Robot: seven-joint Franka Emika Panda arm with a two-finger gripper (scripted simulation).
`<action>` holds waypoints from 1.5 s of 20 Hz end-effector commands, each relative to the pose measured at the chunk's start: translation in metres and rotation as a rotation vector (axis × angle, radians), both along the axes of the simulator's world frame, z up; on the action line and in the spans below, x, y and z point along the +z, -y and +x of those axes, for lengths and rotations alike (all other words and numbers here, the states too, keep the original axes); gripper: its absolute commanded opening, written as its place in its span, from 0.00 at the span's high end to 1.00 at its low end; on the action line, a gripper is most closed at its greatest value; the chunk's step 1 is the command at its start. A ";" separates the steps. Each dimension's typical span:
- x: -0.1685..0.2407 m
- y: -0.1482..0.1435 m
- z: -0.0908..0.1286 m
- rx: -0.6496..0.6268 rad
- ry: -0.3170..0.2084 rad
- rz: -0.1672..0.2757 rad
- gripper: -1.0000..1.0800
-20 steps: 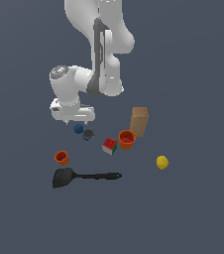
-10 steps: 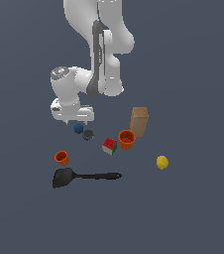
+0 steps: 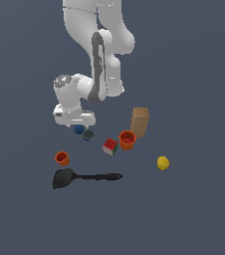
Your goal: Pick up a designated object from a clutter of objects.
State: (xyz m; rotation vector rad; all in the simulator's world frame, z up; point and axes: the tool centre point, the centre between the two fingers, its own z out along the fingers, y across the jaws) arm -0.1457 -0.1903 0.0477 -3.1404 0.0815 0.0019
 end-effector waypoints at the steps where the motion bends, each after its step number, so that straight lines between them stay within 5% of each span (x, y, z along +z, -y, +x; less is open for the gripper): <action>1: -0.008 0.000 0.000 0.000 0.001 0.000 0.04; 6: -0.014 0.000 0.000 0.000 0.001 0.000 0.04; 7: -0.014 0.000 0.000 0.000 0.001 0.000 1.00; 30: 0.028 -0.017 0.015 0.004 0.004 -0.001 1.00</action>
